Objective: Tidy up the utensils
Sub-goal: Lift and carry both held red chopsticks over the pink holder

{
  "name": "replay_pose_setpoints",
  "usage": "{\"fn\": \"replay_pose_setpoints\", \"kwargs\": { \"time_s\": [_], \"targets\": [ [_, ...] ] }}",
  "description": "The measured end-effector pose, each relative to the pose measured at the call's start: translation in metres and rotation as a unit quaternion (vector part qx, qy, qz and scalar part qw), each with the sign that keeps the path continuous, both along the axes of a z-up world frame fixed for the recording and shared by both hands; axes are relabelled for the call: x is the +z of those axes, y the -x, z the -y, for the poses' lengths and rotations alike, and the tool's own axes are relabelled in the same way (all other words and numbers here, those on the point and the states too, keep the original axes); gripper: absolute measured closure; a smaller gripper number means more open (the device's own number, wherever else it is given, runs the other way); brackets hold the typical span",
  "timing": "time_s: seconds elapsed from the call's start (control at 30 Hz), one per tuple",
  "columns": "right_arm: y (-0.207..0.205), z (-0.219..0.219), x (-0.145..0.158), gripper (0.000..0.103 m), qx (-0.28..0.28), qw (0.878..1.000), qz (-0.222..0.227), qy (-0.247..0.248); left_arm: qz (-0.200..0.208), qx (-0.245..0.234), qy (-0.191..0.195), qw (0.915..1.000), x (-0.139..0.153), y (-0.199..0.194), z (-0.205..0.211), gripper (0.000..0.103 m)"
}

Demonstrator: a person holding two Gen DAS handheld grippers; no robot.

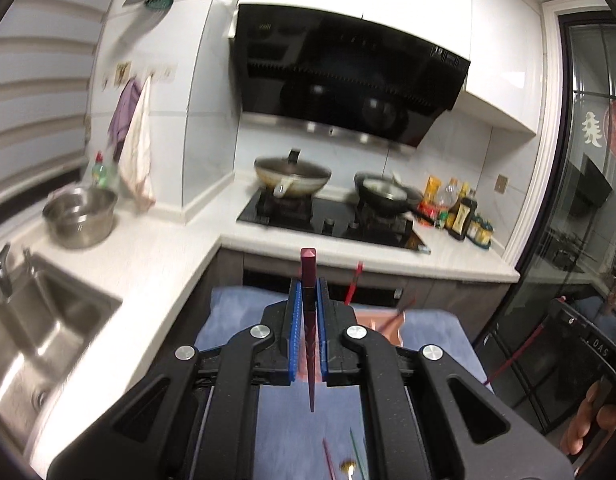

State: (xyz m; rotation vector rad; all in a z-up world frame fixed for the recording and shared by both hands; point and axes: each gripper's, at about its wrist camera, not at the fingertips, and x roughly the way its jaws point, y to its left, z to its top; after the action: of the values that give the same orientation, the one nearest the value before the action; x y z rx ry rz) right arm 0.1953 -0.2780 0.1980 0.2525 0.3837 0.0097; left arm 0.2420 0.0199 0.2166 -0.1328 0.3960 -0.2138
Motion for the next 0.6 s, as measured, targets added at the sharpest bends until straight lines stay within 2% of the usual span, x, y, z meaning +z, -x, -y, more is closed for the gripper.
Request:
{"fn": "replay_pose_setpoints", "kwargs": {
  "time_s": [0.27,0.47,0.6],
  "targets": [
    [-0.068,0.000,0.026,0.096,0.011,0.999,0.033,-0.012,0.028,-0.011,-0.002,0.9996,0.020,-0.062,0.031,0.096],
    [-0.119,-0.002,0.032,0.096,0.018,0.998,0.048,-0.024,0.033,-0.009,-0.009,0.9994,0.014,-0.101,0.050,0.096],
    [-0.151,-0.005,0.019,0.096,0.021,0.999,0.034,-0.035,0.023,-0.003,-0.019,0.9996,0.001,-0.125,0.059,0.096]
  ]
}}
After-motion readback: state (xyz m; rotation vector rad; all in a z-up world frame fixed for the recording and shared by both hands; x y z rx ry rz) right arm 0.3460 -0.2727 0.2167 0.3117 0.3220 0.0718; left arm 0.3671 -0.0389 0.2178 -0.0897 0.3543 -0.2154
